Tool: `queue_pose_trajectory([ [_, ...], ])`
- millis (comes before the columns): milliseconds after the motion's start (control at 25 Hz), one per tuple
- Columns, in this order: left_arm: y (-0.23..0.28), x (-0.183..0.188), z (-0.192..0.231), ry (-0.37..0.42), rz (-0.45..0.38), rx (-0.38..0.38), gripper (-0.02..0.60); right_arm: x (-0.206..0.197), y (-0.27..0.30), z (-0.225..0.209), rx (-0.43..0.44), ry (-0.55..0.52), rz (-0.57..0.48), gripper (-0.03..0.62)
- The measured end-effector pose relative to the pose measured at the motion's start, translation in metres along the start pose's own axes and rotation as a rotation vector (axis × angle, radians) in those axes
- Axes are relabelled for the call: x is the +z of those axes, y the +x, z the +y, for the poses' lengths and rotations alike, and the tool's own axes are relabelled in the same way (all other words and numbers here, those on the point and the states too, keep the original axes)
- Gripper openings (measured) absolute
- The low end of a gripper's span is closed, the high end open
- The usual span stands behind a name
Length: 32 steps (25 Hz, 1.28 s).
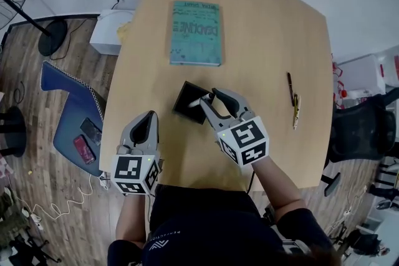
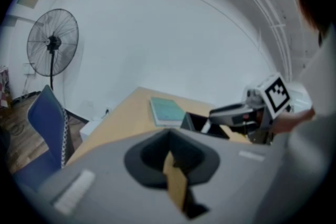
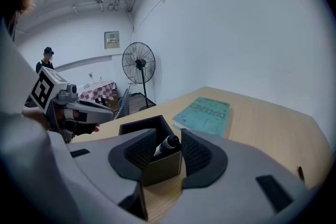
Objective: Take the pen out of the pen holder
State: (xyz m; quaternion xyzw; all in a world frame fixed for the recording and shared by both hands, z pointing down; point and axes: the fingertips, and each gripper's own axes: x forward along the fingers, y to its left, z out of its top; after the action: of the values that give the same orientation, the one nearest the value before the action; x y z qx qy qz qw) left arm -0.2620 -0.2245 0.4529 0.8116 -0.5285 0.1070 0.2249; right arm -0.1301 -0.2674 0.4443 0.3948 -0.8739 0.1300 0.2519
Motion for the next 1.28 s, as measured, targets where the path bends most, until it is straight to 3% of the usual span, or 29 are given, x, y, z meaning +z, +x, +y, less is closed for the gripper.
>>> queue_pose_trajectory([
  [240,0.002,-0.002,0.004,-0.009,0.005,-0.004,0.005,0.0,0.0,0.0,-0.038,-0.051,0.009,0.087],
  [760,-0.004,0.004,0.0,0.005,-0.014,-0.024,0.005,0.003,-0.007,0.012,-0.016,-0.046,-0.015,0.075],
  [1280,-0.028,0.023,-0.024,0.039,-0.085,0.024,0.005,0.037,-0.045,0.018,0.017,-0.038,-0.189,0.067],
])
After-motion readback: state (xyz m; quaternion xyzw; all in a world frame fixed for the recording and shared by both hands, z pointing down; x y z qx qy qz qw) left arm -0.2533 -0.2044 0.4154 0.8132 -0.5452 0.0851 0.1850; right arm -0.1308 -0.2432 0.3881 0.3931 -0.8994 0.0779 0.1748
